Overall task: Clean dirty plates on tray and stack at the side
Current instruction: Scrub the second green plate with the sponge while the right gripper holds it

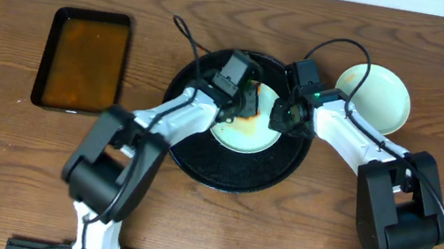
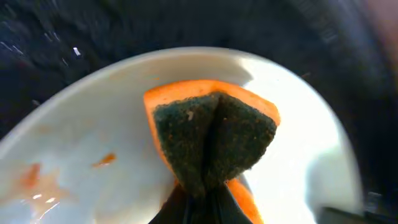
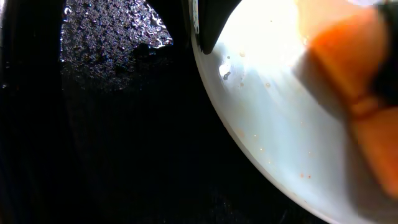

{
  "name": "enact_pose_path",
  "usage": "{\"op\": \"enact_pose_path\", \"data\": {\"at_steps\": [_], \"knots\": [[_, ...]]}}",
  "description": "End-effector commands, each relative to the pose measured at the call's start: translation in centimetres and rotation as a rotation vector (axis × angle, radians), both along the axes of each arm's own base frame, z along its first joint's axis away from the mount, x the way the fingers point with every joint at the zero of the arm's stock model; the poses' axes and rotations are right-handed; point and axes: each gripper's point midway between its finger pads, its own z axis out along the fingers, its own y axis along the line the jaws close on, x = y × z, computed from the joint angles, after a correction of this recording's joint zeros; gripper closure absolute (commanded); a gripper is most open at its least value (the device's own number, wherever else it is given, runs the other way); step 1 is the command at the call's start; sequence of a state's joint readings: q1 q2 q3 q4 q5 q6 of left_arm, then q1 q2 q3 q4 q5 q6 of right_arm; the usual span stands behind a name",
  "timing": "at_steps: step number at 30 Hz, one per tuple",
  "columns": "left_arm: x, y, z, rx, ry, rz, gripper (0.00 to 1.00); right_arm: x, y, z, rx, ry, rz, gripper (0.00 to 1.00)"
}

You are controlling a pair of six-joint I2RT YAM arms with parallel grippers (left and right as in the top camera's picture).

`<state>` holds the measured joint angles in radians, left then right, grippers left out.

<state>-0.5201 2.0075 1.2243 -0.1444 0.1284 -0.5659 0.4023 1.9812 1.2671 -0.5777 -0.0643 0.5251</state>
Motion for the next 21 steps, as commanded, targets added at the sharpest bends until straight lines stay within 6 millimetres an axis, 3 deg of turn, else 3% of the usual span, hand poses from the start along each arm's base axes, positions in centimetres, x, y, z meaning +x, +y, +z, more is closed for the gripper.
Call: {"op": "enact_pose_path", "data": {"at_steps": [1, 2, 8, 11, 12, 19, 20, 21], "knots": [[0.0, 1.4, -1.8, 0.079, 0.008, -0.005, 0.92, -1.1, -0.8, -2.0, -0.054, 0.045, 0.008, 0.99], [0.2, 1.8, -1.8, 0.1, -0.003, -0.005, 0.92, -1.1, -0.8, -1.9, -0.054, 0.045, 0.008, 0.99], [1.0, 8.5, -2.1, 0.319, -0.005, 0.124, 0.92, -1.2, -0.9, -2.0, -0.056, 0.049, 0.008, 0.99], [1.4, 11.8, -1.0, 0.441, -0.025, 0.159, 0.92, -1.2, -0.9, -2.0, -0.056, 0.049, 0.007, 0.99], [1.6, 13.1, 0.3, 0.495, -0.051, 0.171, 0.92, -1.2, -0.9, -2.0, -0.056, 0.048, 0.007, 0.99], [2.3, 13.2, 7.7, 0.466, -0.203, 0.188, 0.93, -1.2, -0.6, -1.9, -0.055, 0.044, 0.012, 0.99], [2.2, 12.4, 9.6, 0.405, -0.234, 0.185, 0.92, -1.2, -0.6, -2.0, -0.055, 0.044, 0.012, 0.99], [2.0, 11.3, 9.9, 0.348, -0.232, 0.154, 0.92, -1.2, -0.6, -2.0, -0.055, 0.044, 0.012, 0.99]]}}
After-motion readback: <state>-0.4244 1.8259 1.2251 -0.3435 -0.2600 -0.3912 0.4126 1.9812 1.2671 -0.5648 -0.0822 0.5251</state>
